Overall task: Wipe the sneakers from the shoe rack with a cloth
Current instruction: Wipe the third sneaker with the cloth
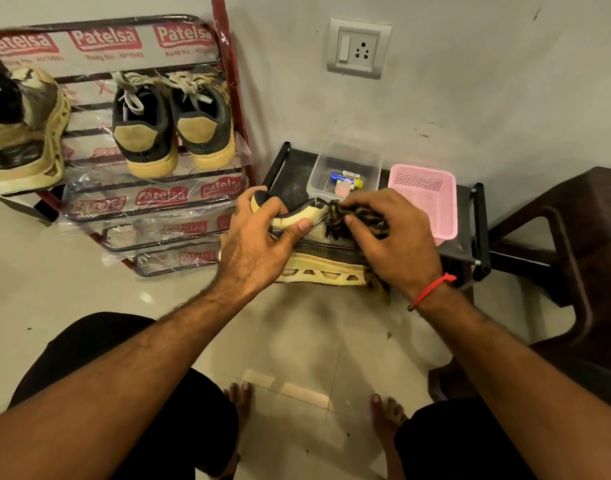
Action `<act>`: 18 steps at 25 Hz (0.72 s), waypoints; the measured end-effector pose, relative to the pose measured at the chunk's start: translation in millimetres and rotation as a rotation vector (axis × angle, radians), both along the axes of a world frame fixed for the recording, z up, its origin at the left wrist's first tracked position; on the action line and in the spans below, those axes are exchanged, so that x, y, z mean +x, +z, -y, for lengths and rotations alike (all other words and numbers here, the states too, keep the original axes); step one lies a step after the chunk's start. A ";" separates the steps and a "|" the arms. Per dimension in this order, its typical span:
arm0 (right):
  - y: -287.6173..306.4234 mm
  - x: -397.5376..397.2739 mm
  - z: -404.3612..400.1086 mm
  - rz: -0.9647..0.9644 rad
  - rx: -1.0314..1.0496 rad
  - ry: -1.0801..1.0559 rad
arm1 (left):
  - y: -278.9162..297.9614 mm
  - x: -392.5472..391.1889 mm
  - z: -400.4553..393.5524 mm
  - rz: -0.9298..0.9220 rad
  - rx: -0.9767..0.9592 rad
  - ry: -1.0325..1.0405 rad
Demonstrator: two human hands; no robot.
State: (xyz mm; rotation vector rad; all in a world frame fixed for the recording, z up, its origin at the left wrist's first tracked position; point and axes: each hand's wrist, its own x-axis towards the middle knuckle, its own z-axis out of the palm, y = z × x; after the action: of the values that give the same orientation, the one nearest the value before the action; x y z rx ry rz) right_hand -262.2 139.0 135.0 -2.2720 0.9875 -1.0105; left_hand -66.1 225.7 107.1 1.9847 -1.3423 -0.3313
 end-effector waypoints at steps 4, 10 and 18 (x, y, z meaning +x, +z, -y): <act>-4.4 13.7 -19.5 -0.236 -0.145 0.152 | -3.4 4.9 -1.3 0.019 -0.045 0.011; 1.1 6.5 -0.4 -0.305 -0.099 -0.025 | -5.1 7.7 -3.1 0.084 -0.179 0.014; -3.0 -5.7 22.4 -0.325 -0.050 -0.183 | -6.9 6.6 -5.7 0.122 -0.279 -0.025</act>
State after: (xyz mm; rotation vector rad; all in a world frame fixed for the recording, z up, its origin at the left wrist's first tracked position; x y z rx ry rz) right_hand -267.9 116.6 132.0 -2.4736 1.3365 -0.7539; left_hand -59.5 231.5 100.1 1.7796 -1.4064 -0.0310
